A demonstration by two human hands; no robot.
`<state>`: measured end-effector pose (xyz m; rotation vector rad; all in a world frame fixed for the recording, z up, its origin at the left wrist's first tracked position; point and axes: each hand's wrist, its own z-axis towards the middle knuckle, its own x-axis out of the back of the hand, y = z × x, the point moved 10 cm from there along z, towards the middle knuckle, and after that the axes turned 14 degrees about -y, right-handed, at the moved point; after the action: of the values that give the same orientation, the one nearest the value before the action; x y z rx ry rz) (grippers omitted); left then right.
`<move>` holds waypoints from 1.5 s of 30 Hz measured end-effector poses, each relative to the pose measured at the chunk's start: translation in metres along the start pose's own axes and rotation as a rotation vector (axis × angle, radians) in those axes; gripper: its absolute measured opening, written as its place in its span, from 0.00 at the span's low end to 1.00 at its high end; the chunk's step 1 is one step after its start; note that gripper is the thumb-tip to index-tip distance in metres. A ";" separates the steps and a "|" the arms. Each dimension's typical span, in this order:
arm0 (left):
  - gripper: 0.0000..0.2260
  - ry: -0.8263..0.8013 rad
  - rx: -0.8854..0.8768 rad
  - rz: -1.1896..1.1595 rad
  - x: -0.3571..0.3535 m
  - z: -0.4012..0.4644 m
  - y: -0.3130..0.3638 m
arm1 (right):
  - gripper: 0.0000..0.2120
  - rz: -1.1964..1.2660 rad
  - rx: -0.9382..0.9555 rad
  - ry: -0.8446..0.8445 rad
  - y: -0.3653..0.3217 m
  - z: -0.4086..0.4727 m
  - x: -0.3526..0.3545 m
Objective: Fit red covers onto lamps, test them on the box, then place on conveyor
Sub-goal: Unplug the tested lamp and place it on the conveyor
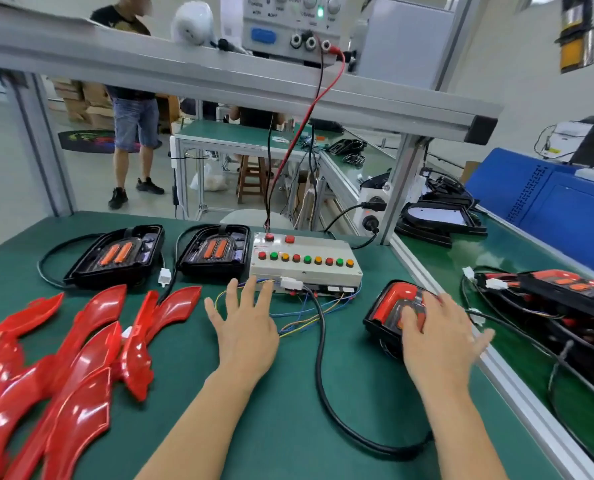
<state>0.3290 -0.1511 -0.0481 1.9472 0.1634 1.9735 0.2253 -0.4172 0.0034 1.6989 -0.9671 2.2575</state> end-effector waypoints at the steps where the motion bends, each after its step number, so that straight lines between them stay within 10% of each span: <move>1: 0.27 -0.011 0.002 0.010 -0.002 0.001 0.000 | 0.17 -0.019 0.078 0.011 -0.020 -0.003 0.000; 8: 0.27 -0.027 0.014 0.046 -0.003 0.002 -0.001 | 0.14 -0.114 0.492 -0.187 -0.134 -0.025 -0.061; 22: 0.28 -0.053 -0.010 -0.007 -0.007 0.004 0.002 | 0.12 -0.093 0.386 -0.130 -0.148 0.003 -0.091; 34: 0.18 0.174 -0.260 -0.370 0.037 -0.009 0.015 | 0.10 0.352 0.670 0.144 -0.132 -0.039 -0.038; 45: 0.14 0.166 -0.447 -0.414 0.053 -0.022 0.026 | 0.17 0.350 0.701 -0.062 -0.124 -0.046 -0.047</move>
<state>0.3033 -0.1542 0.0094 1.3453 0.1392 1.7126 0.2648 -0.2819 0.0033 1.9685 -0.5317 3.0495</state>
